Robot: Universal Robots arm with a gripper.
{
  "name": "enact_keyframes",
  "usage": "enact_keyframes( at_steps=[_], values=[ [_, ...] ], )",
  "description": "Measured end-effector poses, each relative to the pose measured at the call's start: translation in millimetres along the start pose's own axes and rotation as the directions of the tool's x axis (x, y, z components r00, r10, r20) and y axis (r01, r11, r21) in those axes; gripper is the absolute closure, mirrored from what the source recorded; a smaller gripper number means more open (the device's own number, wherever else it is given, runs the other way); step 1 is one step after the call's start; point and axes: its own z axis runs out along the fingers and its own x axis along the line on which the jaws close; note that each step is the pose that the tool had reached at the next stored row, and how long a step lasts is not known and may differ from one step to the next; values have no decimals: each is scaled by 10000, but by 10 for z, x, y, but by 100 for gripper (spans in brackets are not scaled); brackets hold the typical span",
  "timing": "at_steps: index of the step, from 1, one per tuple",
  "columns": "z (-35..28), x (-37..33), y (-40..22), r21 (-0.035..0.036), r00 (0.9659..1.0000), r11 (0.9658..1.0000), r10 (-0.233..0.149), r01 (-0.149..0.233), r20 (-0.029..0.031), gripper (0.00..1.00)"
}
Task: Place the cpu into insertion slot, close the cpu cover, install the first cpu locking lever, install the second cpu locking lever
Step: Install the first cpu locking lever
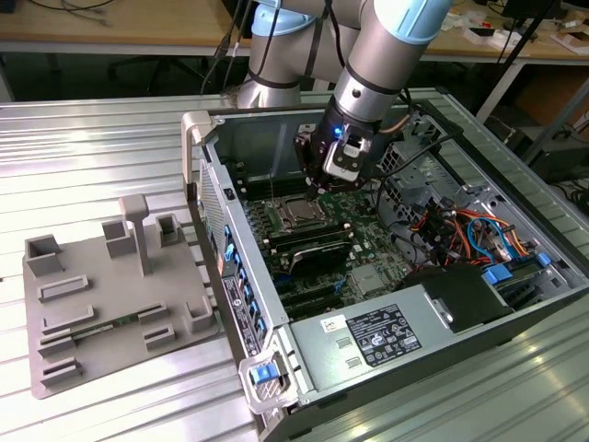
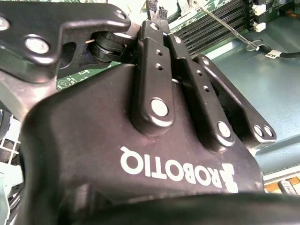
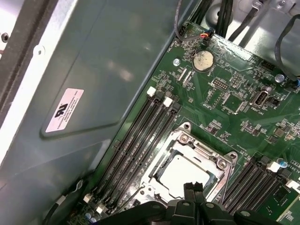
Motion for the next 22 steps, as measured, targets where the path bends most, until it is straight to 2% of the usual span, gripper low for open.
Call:
enact_keyframes(
  at_steps=[11, 22],
  values=[
    [0, 0, 0, 37, 9992, 9992, -388, 388, 23, 89],
    [1, 0, 0, 72, 9971, 9971, -757, 757, 44, 89]
  ],
)
